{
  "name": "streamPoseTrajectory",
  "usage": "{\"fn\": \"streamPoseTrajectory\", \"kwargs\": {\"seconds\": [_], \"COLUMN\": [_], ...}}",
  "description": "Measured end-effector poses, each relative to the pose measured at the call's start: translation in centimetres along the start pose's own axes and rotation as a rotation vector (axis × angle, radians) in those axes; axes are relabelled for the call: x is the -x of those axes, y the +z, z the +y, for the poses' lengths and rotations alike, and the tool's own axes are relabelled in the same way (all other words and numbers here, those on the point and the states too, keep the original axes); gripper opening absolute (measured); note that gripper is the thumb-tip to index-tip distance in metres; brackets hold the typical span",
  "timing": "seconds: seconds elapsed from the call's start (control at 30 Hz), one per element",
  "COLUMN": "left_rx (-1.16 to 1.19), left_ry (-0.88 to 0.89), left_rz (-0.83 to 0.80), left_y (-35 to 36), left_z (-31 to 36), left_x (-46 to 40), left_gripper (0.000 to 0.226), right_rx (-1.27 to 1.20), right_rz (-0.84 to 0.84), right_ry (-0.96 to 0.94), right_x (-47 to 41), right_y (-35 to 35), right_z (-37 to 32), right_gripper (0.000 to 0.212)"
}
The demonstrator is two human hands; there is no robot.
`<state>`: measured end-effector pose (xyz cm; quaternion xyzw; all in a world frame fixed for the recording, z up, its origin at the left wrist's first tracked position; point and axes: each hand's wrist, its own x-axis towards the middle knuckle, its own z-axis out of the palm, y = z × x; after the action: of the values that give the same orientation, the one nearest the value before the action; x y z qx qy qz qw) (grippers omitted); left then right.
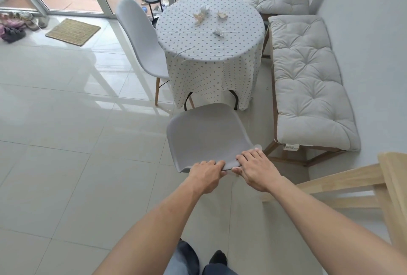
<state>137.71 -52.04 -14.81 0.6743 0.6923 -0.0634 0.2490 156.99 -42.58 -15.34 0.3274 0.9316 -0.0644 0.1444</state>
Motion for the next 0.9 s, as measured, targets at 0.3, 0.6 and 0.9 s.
{"fn": "streamPoseTrajectory", "kwargs": {"seconds": [0.3, 0.6, 0.9], "left_rx": [-0.022, -0.095, -0.179], "left_ry": [0.077, 0.159, 0.236], "left_rz": [-0.034, -0.02, 0.051], "left_y": [-2.3, -5.6, -9.1], "left_z": [-3.8, -8.8, -12.6], "left_x": [-2.7, -8.0, -13.6], "left_gripper": [0.034, 0.037, 0.036], "right_rx": [-0.084, -0.141, -0.189], "right_rz": [0.014, 0.002, -0.03], "right_ry": [0.158, 0.261, 0.316], "right_x": [-2.8, -8.9, -15.4], "right_y": [-0.2, -2.4, -4.6], "right_z": [-1.8, -1.7, 0.0], "right_gripper": [0.059, 0.061, 0.062]}}
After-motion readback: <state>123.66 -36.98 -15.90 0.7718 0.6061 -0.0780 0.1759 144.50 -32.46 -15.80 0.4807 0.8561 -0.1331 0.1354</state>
